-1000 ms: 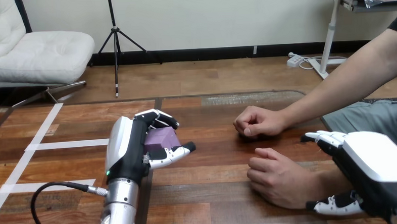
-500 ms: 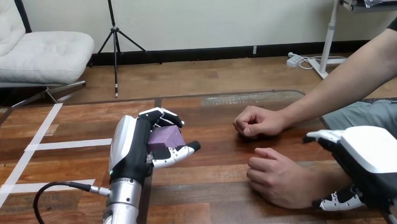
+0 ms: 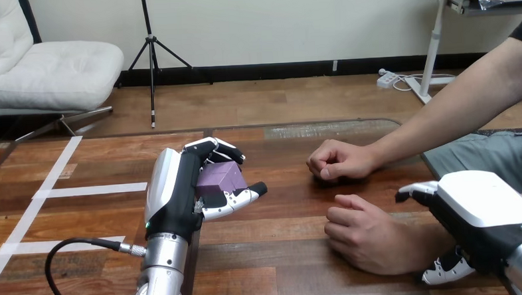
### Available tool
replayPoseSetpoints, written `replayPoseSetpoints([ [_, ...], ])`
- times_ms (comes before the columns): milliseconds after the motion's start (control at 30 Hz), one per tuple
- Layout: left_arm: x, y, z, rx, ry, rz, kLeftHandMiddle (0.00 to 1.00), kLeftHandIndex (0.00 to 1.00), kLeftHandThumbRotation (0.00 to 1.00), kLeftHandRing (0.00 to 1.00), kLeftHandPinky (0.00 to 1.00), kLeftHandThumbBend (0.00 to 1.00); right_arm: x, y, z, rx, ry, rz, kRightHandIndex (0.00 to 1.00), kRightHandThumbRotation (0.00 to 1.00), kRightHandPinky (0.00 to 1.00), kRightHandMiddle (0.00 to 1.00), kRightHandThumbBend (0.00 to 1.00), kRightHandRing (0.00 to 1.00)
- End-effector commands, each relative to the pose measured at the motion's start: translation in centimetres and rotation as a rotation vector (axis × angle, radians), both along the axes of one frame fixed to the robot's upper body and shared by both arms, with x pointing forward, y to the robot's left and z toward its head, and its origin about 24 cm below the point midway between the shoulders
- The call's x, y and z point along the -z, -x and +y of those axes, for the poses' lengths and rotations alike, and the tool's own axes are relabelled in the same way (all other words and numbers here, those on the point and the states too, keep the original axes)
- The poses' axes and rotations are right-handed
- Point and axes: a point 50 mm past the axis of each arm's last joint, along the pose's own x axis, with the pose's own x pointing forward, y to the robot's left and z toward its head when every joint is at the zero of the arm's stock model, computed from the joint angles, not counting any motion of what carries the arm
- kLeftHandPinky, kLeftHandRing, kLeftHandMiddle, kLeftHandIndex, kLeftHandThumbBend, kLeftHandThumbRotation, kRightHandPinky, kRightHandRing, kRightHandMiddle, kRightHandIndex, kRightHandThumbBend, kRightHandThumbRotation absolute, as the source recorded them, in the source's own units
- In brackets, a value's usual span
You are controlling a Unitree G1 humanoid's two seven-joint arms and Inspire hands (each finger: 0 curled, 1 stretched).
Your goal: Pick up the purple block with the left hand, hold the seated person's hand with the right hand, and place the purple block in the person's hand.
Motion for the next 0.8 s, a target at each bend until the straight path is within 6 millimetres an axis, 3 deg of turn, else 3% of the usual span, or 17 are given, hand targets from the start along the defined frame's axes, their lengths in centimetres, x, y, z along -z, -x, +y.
replayPoseSetpoints([
  [0,-1.98,-0.64,-0.19,0.006,0.045,-0.091,0.48,0.49,0.00,0.42,0.36,0.72,-1.60,-1.44,0.13,-0.016,0.052,-0.044,0.82,0.09,0.84,0.86,0.83,0.86],
  [767,-1.99,-0.21,-0.26,0.022,0.050,-0.089,0.48,0.49,0.00,0.42,0.37,0.72,-1.38,-2.29,0.31,-0.016,0.101,0.008,0.81,0.07,0.81,0.84,0.85,0.84],
])
